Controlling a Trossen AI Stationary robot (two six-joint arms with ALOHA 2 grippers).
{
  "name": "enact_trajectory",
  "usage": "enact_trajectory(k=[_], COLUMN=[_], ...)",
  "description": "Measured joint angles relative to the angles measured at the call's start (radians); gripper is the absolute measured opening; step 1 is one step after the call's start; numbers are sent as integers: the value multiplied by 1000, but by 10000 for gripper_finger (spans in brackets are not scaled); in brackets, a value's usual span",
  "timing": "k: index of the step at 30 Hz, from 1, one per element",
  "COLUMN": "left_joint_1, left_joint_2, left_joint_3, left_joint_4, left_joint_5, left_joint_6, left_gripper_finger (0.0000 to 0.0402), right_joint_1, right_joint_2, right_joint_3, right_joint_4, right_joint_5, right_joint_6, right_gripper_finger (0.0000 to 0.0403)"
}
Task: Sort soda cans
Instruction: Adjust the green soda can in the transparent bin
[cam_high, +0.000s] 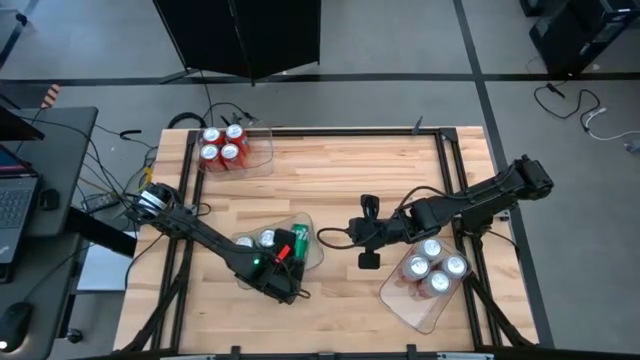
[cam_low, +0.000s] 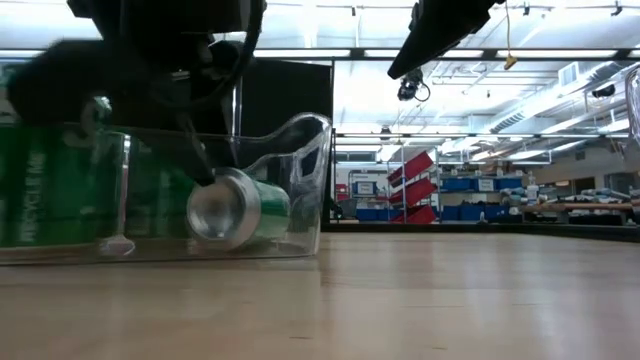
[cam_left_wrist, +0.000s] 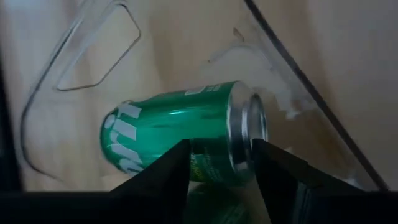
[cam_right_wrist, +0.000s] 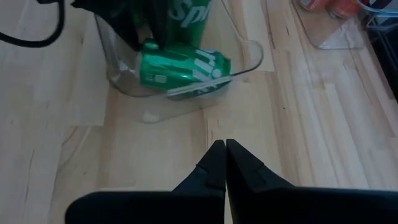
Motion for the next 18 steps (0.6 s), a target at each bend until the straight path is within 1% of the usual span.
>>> enact_trajectory(k=[5, 8, 13, 18], left_joint_1=[7, 8, 15, 53], left_joint_2=[0, 0, -3, -4], left_joint_3=[0, 3, 41, 72], left_joint_4=[-49, -75, -143, -234], left_joint_5=[-79, -126, -248, -354], left_joint_6=[-9, -22, -32, -78], left_gripper_finger=[144, 113, 55, 7], right_joint_1=[0, 0, 0, 0], right_joint_2=[0, 0, 0, 0], right_joint_3=[0, 0, 0, 0], right_joint_4=[0, 0, 7, 7], right_joint_5=[0, 0, 0, 0], right_joint_6=[2, 2, 2, 2], right_gripper_finger=[0, 0, 0, 0])
